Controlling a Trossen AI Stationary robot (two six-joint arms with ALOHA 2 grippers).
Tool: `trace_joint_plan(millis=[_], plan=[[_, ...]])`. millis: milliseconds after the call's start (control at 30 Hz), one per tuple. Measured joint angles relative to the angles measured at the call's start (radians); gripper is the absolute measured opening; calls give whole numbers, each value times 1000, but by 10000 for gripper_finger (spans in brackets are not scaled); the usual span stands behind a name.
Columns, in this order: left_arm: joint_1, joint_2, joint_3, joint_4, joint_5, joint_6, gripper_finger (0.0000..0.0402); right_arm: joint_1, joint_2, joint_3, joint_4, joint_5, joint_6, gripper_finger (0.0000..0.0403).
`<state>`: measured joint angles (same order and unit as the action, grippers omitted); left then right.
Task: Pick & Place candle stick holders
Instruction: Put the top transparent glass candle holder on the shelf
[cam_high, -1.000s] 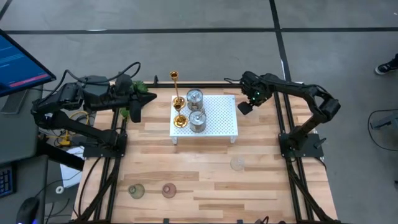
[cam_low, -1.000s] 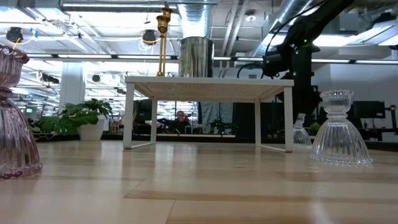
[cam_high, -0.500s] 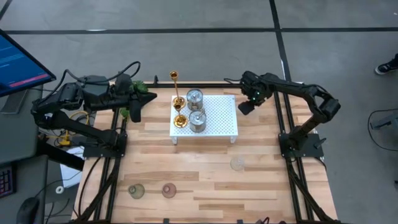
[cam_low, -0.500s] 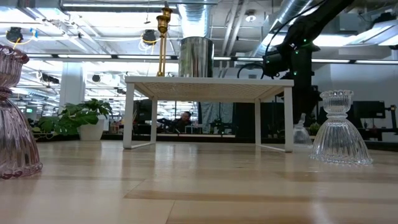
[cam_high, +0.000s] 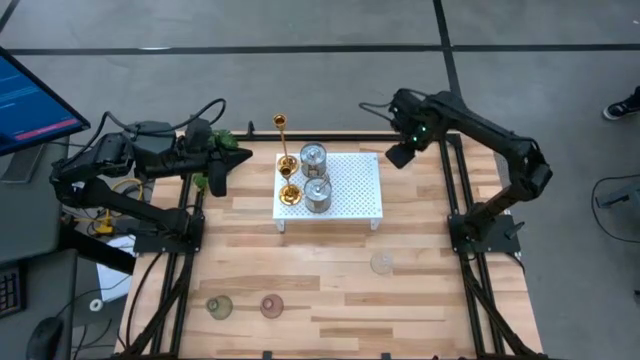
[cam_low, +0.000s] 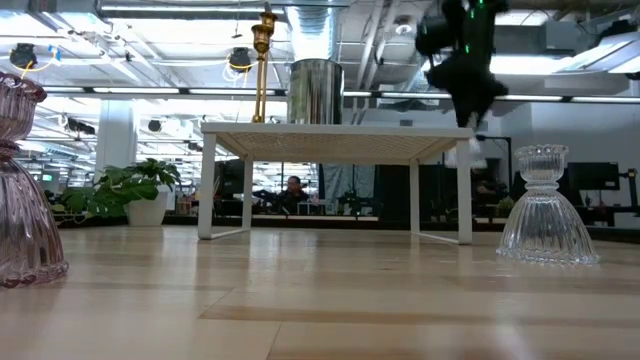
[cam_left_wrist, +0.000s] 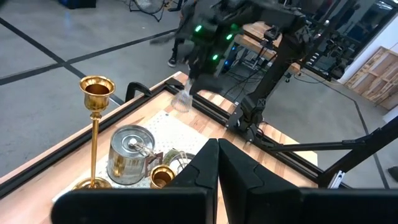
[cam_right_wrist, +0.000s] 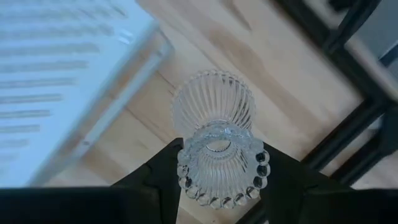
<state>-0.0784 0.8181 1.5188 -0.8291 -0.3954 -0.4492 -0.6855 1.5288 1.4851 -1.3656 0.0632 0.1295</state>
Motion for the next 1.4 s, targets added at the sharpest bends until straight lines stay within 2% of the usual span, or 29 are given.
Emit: trace_joint_plan(millis=[133, 333, 600, 767, 967, 1400], plan=[[0, 0, 0, 0, 0, 0, 10, 65, 25, 177, -99, 44, 35, 155], [0, 0, 0, 0, 0, 0, 10, 152, 88, 365, -175, 43, 79, 155], [0, 0, 0, 0, 0, 0, 10, 284, 288, 579, -198, 42, 84, 155], [0, 0, 0, 1, 0, 0, 10, 330, 409, 713, -205, 41, 59, 155], [0, 0, 0, 1, 0, 0, 10, 337, 489, 760, -206, 39, 44, 155], [0, 0, 0, 1, 0, 5, 10, 322, 554, 760, -194, 40, -15, 155]])
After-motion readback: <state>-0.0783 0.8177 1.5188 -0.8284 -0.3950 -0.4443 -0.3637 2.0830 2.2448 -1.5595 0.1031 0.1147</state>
